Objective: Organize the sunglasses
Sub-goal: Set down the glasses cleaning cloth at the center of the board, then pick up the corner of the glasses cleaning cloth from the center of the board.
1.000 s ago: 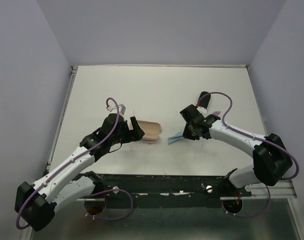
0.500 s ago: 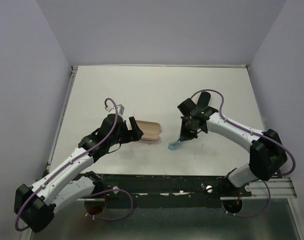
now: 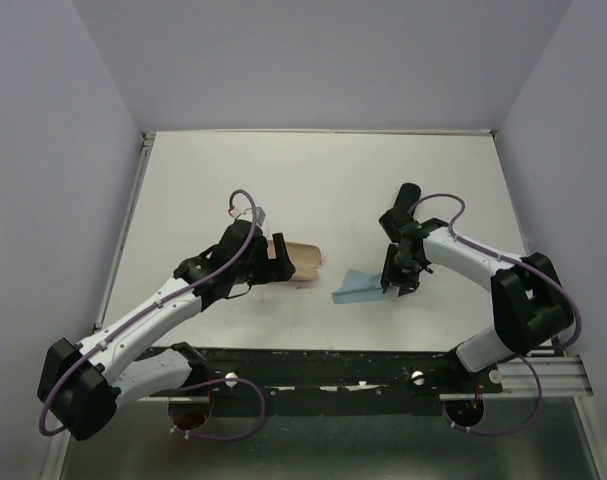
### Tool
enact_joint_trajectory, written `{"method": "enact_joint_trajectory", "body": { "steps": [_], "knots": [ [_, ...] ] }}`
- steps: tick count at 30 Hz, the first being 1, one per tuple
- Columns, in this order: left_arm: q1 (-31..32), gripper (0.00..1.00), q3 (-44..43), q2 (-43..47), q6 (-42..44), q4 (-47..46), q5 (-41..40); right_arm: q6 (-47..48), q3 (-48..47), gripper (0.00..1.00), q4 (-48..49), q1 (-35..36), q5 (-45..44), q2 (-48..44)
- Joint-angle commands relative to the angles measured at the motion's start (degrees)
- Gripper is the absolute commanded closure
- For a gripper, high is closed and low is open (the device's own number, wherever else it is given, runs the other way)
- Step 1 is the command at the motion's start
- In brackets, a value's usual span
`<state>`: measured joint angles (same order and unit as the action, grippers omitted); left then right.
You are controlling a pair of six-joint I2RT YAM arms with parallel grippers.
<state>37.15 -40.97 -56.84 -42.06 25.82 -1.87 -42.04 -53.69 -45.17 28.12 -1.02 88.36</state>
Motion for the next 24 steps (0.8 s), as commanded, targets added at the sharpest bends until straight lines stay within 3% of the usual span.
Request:
{"method": "enact_joint_trajectory", "body": {
  "steps": [1, 3, 8, 10, 15, 24],
  "knots": [
    [4.5, 0.01, -5.95, -5.38, -0.39, 3.87, 0.12, -1.03, 2.62, 0.45, -1.68, -0.17, -6.02, -5.98],
    [6.44, 0.01, -6.93, -7.49, -1.17, 4.67, -0.68, -0.76, 3.77, 0.41, -0.63, -0.17, -4.61, -8.98],
    [11.88, 0.01, -6.4, -10.74, -3.63, 3.18, -0.94, 1.34, 8.94, 0.43, 5.51, -0.08, 0.56, -14.7],
    [14.43, 0.01, -6.14, -11.8, -5.04, 2.48, -2.08, 2.22, 10.62, 0.45, 7.72, -0.17, 3.64, -15.06],
    [18.04, 0.03, -7.19, -18.03, -9.43, -1.03, -2.44, 2.75, 11.5, 0.46, 9.83, -0.08, 2.07, -12.6],
    [19.28, 0.37, -15.18, -33.67, -20.77, -0.07, -3.68, -0.15, 15.55, 0.49, 16.69, -0.08, 1.37, -12.95]
  ]
}}
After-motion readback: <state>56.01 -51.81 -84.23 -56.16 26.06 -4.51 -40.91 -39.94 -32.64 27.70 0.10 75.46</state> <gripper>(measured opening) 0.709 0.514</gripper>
